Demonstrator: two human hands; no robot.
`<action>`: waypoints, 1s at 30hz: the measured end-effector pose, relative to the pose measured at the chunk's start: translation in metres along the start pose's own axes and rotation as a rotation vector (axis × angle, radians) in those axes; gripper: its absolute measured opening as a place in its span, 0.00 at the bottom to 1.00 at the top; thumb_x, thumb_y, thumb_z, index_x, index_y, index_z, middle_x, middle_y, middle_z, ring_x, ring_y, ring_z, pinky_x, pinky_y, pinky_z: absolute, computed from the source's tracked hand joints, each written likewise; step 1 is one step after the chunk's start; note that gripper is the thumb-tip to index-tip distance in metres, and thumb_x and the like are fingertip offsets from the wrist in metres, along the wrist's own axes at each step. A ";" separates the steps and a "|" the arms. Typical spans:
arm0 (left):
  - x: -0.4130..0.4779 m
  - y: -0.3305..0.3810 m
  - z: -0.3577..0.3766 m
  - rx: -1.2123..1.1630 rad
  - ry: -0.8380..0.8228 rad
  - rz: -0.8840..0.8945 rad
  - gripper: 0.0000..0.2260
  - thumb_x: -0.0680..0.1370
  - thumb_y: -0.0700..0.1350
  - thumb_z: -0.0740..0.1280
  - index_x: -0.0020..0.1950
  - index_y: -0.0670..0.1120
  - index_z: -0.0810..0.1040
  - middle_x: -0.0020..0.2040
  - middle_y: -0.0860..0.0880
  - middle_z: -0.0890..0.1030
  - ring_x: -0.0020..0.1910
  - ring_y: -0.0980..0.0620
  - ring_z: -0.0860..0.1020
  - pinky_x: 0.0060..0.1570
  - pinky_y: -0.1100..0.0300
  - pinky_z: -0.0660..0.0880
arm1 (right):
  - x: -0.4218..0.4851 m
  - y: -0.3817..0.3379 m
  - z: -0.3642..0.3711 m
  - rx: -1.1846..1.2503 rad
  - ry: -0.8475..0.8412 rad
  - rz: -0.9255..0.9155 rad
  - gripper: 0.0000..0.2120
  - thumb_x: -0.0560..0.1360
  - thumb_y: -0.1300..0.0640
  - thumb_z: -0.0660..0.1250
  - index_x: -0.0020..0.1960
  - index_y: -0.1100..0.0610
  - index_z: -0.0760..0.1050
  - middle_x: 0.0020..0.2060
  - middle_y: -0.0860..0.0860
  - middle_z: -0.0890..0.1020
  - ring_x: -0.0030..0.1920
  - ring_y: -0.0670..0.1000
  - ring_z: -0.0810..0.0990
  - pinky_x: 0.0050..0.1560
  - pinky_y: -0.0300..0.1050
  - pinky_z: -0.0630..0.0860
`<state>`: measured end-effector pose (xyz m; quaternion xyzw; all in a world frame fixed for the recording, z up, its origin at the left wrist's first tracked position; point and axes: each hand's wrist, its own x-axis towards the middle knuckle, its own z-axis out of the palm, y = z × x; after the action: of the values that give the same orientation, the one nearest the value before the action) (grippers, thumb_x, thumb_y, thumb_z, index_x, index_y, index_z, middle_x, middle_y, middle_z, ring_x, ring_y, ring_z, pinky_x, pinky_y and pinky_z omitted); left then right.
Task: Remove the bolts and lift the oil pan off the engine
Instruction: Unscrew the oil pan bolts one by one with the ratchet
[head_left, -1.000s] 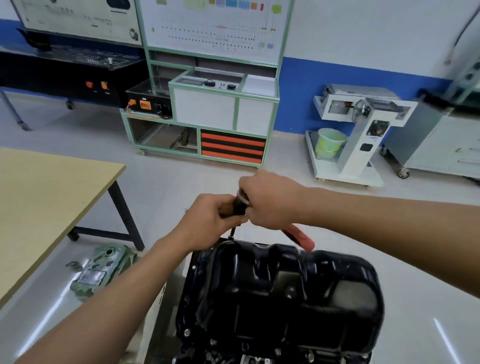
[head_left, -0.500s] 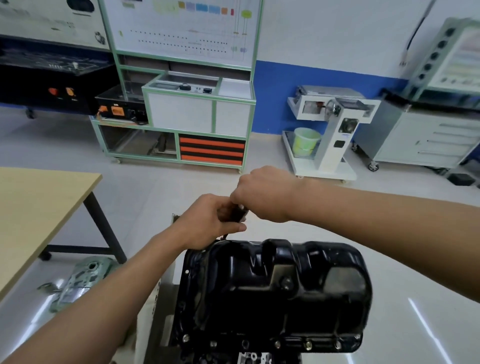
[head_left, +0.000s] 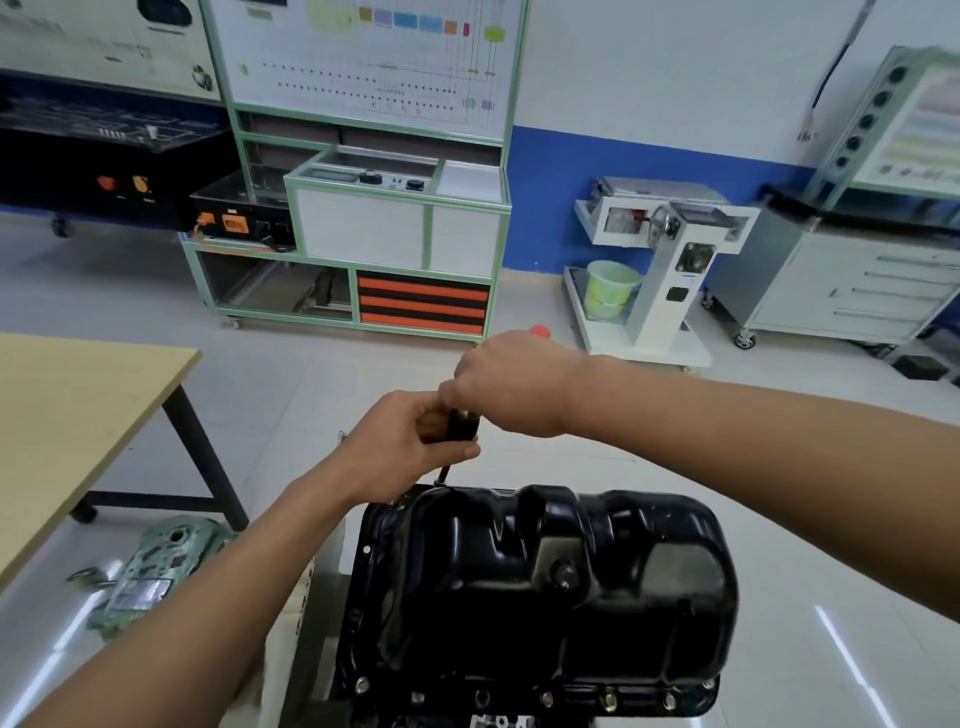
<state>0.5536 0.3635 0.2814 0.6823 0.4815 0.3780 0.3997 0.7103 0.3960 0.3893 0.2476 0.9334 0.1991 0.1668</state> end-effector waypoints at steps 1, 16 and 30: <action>-0.002 -0.001 0.000 -0.018 0.005 0.002 0.09 0.75 0.39 0.77 0.49 0.51 0.83 0.46 0.56 0.88 0.47 0.58 0.86 0.50 0.69 0.78 | -0.001 0.001 0.002 0.063 0.010 0.012 0.13 0.77 0.65 0.61 0.58 0.54 0.74 0.41 0.51 0.74 0.42 0.59 0.77 0.33 0.51 0.72; 0.004 -0.009 0.000 0.118 0.373 0.057 0.10 0.77 0.46 0.74 0.47 0.57 0.74 0.40 0.55 0.81 0.36 0.50 0.84 0.41 0.46 0.81 | -0.041 0.002 0.004 0.841 0.018 0.447 0.05 0.74 0.57 0.74 0.48 0.57 0.83 0.33 0.52 0.85 0.32 0.48 0.83 0.36 0.42 0.79; -0.002 -0.001 -0.002 -0.012 0.129 0.083 0.09 0.77 0.40 0.75 0.54 0.49 0.81 0.45 0.51 0.86 0.44 0.52 0.85 0.52 0.55 0.83 | -0.032 0.047 0.044 0.489 0.169 0.387 0.08 0.77 0.58 0.66 0.40 0.50 0.75 0.35 0.48 0.79 0.41 0.52 0.76 0.37 0.46 0.70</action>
<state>0.5513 0.3625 0.2810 0.6736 0.4753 0.4402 0.3558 0.7736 0.4289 0.3794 0.4360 0.8997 0.0169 -0.0169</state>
